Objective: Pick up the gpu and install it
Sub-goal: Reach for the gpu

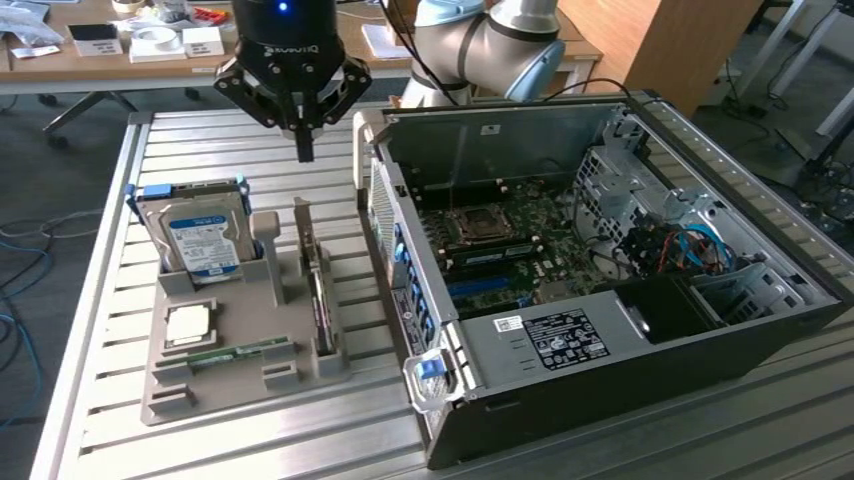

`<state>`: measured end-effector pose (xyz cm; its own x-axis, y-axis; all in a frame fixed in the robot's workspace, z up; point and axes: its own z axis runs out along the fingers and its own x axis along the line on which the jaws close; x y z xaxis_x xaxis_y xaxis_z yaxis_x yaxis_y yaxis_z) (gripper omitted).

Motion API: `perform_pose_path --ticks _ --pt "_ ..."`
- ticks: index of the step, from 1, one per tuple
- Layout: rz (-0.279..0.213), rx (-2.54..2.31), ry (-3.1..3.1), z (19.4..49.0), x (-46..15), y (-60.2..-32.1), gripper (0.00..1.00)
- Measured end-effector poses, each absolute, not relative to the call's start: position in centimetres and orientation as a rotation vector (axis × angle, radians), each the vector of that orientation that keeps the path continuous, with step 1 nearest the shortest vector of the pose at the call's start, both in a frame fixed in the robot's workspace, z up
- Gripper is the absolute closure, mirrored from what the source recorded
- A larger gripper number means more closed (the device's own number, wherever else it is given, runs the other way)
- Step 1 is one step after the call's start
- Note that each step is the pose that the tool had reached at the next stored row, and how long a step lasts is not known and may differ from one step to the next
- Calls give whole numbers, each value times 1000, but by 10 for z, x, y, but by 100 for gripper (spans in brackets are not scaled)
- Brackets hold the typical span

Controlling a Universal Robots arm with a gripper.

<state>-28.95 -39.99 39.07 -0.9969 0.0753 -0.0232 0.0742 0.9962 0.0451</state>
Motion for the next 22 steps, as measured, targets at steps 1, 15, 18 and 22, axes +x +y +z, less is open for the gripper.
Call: perform_pose_path --ticks 1,15,18,22 --pt "69 117 3114 391 -290 -401 89" --pt "69 117 3114 391 -292 -430 89" --pt "68 117 3114 391 -292 -435 89" --pt "68 117 3114 391 -292 -435 89"
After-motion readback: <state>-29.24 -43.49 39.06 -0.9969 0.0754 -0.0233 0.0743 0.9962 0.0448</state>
